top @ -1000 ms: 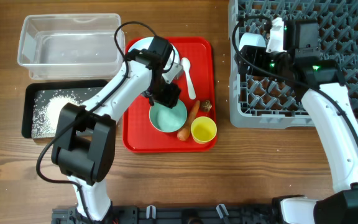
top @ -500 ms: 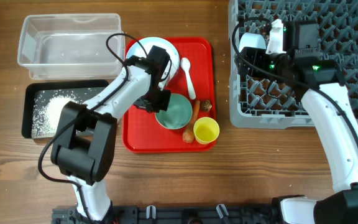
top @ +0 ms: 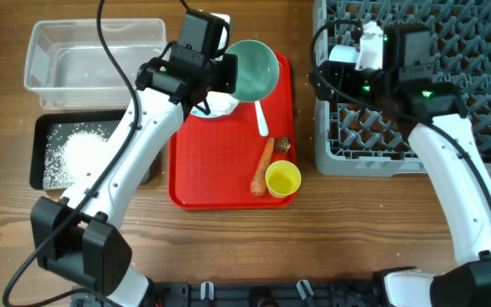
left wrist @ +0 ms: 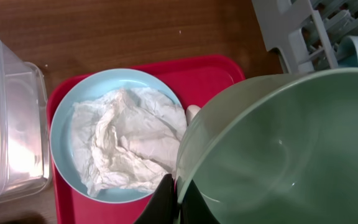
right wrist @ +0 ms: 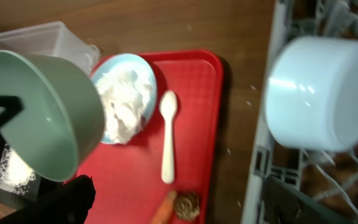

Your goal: Sort waste into correct bins and load items into the dishwasher rack

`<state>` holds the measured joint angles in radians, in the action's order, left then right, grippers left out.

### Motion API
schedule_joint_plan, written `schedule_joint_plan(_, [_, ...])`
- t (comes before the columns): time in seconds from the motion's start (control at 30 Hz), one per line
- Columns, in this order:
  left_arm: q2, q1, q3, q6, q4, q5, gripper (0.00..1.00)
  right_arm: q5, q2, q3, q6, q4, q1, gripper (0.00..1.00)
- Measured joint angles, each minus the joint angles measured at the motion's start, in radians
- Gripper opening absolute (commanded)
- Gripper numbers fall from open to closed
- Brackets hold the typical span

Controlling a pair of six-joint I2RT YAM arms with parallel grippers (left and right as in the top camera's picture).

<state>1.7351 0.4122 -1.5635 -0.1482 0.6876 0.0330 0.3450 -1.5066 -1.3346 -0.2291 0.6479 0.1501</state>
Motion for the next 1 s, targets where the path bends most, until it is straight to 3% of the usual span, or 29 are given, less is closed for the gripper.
schedule_joint_plan(0.23, [0.0, 0.054, 0.0, -0.045, 0.0, -0.034, 0.04, -0.071, -0.048, 0.0, -0.017, -0.116, 0.147, 0.68])
schedule_joint_plan(0.33, [0.0, 0.077, 0.0, -0.056, 0.0, -0.035, 0.04, -0.139, -0.077, 0.0, -0.06, -0.118, 0.181, 0.46])
schedule_joint_plan(0.4, [0.0, 0.086, 0.0, -0.072, 0.0, -0.039, 0.04, -0.175, -0.094, 0.0, -0.08, -0.118, 0.18, 0.12])
schedule_joint_plan(0.43, [0.0, 0.086, 0.0, -0.076, 0.0, -0.039, 0.04, -0.194, -0.098, 0.0, -0.084, -0.118, 0.18, 0.04])
schedule_joint_plan(0.53, [0.0, 0.09, -0.001, -0.082, 0.0, -0.047, 0.08, -0.224, -0.1, 0.003, -0.096, -0.123, 0.186, 0.04])
schedule_joint_plan(0.57, [0.0, 0.091, -0.001, -0.083, 0.0, -0.046, 0.16, -0.227, -0.1, 0.003, -0.096, -0.126, 0.186, 0.04])
schedule_joint_plan(0.6, [0.0, 0.091, -0.001, -0.085, 0.0, -0.05, 0.32, -0.231, -0.1, 0.004, -0.095, -0.141, 0.186, 0.04])
schedule_joint_plan(0.7, [-0.001, 0.091, -0.001, -0.098, 0.006, -0.058, 0.46, -0.266, -0.083, 0.004, -0.096, -0.153, 0.166, 0.04])
schedule_joint_plan(0.83, [-0.003, 0.106, -0.022, -0.109, 0.003, -0.111, 0.6, -0.395, 0.038, 0.005, -0.096, -0.027, 0.146, 0.04])
schedule_joint_plan(1.0, [-0.006, -0.061, -0.01, -0.101, 0.079, -0.008, 0.63, -1.152, 0.084, 0.003, -0.072, 0.126, 0.027, 0.04])
